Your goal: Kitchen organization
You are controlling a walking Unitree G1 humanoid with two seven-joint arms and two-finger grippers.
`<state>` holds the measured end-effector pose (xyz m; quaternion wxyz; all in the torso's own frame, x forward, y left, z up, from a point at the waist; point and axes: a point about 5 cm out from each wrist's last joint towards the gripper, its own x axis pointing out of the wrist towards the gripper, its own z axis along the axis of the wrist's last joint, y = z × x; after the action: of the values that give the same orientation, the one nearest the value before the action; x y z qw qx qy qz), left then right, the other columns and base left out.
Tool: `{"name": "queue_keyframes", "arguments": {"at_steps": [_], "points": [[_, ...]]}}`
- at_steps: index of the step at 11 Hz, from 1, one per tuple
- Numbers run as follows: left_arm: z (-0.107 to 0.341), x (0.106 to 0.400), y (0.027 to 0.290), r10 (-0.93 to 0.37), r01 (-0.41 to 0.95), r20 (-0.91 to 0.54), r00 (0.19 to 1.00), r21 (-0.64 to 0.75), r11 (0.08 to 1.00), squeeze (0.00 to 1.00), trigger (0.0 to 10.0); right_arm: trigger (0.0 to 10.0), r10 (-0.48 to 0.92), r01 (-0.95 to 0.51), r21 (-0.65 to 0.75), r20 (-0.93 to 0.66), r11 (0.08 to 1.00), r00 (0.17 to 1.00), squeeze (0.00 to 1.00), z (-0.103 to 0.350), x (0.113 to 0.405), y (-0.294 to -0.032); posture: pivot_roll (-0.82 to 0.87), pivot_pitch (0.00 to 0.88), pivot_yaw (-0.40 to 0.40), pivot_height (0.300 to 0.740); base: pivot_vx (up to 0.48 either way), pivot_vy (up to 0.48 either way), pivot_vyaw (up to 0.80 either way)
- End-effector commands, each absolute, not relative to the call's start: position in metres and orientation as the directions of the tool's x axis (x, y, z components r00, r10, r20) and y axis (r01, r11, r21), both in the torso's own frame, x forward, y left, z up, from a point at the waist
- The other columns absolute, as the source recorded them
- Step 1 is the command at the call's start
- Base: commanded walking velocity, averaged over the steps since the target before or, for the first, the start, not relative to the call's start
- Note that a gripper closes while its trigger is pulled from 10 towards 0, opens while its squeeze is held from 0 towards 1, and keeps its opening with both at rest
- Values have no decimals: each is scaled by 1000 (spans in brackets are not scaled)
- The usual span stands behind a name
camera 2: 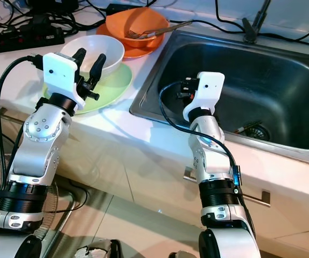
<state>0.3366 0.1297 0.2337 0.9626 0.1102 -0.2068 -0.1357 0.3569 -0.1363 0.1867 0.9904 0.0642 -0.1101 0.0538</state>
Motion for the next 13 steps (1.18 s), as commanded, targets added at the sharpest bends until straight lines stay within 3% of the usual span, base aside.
{"name": "queue_keyframes", "arguments": {"at_steps": [1,13], "points": [[236,337,130,-305,213,373,876,269,939,0,10000,10000,86,-120,133,234,984,968,0,188,357,-136,87,96,16,740,285,0,0],[238,337,129,-303,209,383,873,267,941,0,10000,10000,89,-122,133,234,984,968,0,189,358,-136,88,94,15,740,323,0,0]]}}
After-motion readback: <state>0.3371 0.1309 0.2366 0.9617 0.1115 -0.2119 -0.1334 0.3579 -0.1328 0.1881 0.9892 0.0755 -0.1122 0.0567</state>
